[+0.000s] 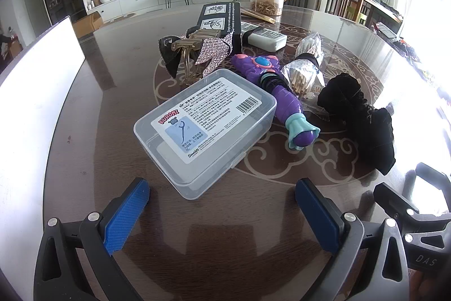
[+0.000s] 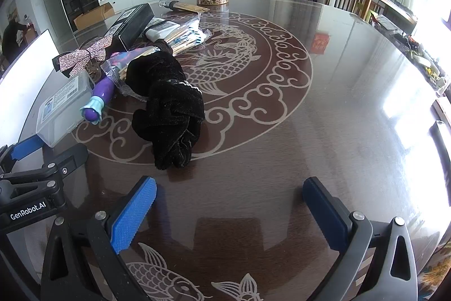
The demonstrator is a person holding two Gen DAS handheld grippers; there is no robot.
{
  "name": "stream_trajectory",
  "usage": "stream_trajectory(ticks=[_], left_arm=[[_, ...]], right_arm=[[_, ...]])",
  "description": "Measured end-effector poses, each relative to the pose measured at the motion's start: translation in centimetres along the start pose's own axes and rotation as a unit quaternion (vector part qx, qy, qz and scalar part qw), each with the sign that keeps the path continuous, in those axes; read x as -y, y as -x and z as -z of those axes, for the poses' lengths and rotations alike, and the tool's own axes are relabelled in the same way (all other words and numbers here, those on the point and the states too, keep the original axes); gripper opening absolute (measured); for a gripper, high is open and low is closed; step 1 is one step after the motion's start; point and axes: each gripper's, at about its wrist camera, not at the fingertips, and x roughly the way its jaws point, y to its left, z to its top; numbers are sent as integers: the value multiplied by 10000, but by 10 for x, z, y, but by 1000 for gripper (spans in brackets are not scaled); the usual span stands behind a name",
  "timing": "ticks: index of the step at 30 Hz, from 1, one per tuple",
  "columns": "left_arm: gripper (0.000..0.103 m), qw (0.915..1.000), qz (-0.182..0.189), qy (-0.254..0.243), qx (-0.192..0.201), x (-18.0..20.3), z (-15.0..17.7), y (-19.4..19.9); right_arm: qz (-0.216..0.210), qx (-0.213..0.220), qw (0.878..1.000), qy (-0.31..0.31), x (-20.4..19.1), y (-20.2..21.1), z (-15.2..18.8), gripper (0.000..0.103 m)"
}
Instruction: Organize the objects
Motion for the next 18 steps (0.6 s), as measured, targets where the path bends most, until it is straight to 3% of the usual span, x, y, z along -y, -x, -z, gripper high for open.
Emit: stream_trajectory(ticks=[18], left_arm=[[103, 10000, -1, 1, -1, -1, 1, 0]], right_arm=[[15, 7, 10000, 0, 0, -1, 0, 103]])
